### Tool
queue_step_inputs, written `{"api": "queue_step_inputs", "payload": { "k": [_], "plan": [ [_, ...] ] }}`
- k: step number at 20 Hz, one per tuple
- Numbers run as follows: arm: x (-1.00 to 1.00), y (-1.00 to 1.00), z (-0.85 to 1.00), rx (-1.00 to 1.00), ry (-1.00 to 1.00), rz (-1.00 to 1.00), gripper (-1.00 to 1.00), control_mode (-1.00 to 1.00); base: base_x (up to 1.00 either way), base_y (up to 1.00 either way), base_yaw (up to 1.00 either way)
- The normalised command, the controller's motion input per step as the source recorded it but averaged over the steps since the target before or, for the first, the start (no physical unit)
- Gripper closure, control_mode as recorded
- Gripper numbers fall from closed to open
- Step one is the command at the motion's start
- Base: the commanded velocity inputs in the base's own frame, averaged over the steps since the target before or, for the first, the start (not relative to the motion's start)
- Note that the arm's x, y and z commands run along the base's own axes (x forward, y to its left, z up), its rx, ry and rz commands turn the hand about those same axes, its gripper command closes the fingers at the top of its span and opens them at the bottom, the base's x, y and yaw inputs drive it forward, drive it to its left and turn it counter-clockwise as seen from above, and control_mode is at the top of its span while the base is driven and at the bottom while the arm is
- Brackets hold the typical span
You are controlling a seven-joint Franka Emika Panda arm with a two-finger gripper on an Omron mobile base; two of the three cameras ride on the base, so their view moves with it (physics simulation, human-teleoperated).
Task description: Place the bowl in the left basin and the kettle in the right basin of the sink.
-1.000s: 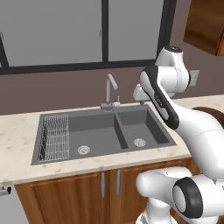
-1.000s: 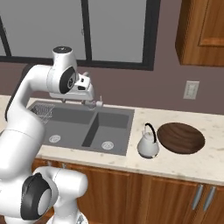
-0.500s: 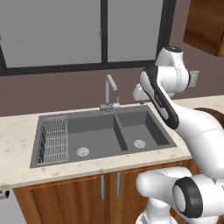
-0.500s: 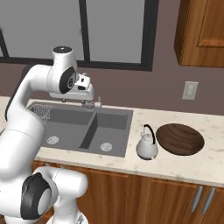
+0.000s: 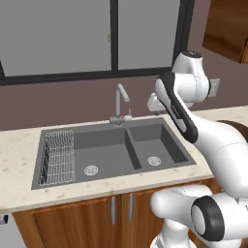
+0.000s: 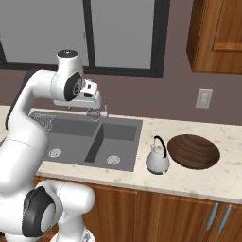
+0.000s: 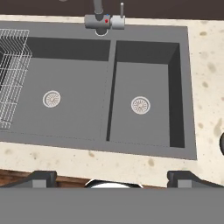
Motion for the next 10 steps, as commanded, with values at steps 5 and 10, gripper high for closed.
{"api": "queue_step_inputs", "payload": {
  "k": [5, 10],
  "plan": [
    [0.0, 0.0, 0.0, 0.0, 0.0, 0.0, -1.0, -1.0, 0.0, 0.0, 0.0],
    [0.0, -0.16, -0.03, 0.0, 0.0, 0.0, -1.0, -1.0, 0.0, 0.0, 0.0]
  ]
}}
